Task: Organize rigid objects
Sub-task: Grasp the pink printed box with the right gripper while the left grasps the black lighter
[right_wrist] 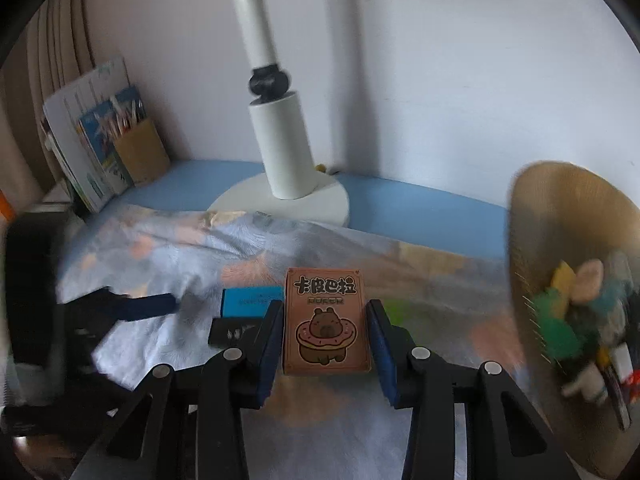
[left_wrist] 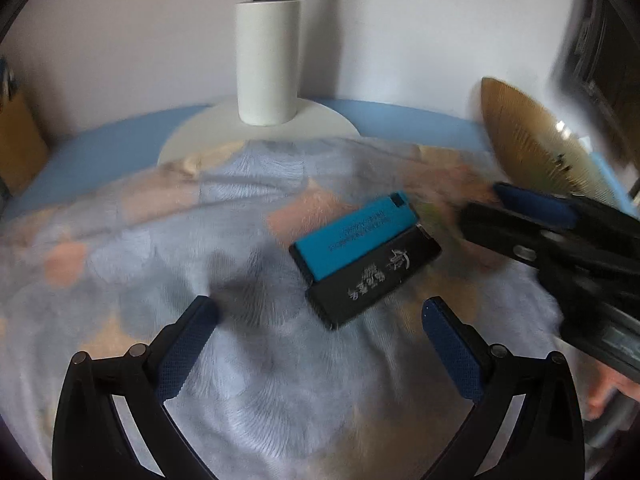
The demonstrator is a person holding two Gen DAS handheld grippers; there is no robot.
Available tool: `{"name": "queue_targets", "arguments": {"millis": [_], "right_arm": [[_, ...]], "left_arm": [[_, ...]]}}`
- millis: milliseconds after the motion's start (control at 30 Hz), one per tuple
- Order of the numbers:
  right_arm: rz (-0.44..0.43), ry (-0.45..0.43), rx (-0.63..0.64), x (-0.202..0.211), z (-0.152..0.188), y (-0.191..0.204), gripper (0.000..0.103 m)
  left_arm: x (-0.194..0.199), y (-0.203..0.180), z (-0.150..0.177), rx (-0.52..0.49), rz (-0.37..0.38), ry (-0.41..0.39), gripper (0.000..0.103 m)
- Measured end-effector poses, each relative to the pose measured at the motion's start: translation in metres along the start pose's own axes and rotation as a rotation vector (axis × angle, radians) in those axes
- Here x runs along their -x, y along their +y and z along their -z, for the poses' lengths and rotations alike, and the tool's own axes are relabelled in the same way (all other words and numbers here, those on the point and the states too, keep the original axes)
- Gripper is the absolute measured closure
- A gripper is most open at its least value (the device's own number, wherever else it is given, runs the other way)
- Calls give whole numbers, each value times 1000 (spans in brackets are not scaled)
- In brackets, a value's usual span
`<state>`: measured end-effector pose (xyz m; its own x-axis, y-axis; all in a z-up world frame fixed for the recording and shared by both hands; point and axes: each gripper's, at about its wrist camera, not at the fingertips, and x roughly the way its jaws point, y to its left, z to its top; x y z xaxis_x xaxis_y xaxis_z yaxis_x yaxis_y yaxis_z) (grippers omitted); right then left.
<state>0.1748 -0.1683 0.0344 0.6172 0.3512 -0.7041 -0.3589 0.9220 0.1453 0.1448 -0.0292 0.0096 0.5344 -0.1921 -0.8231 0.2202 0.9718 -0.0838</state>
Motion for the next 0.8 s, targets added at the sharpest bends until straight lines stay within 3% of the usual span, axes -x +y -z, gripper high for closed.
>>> {"name": "queue_targets", "arguments": {"millis": [67,167,300,467,567,600,700,800], "right_arm": [[19,-2,7,9,7,-7,63],[14,-7,-13,20,16,-18,63],[-16,-20,-71,32,29,-34,63],[-28,-30,-83,42,41,-41,63],[-20,-40,-92,49,45,-46,63],[-22,-43,-98,50,46,-48,63],[-38,-45,-111,55,49,-54,63],[-27,-36,-96,54,50,-54,63]], "left_arm": [[-2,-10,-1,-15,-8,8,1],[2,-21,4,-32,48,-1,1],[16,-33,18,-15,166,-23,1],[25,-57,29,-87,386,1,1],[25,-57,27,-101,274,-41,1],[25,-49,23,-60,231,-65,2],[24,-29,14,48,199,-124,1],[10,-29,6,56,121,-80,1]]}}
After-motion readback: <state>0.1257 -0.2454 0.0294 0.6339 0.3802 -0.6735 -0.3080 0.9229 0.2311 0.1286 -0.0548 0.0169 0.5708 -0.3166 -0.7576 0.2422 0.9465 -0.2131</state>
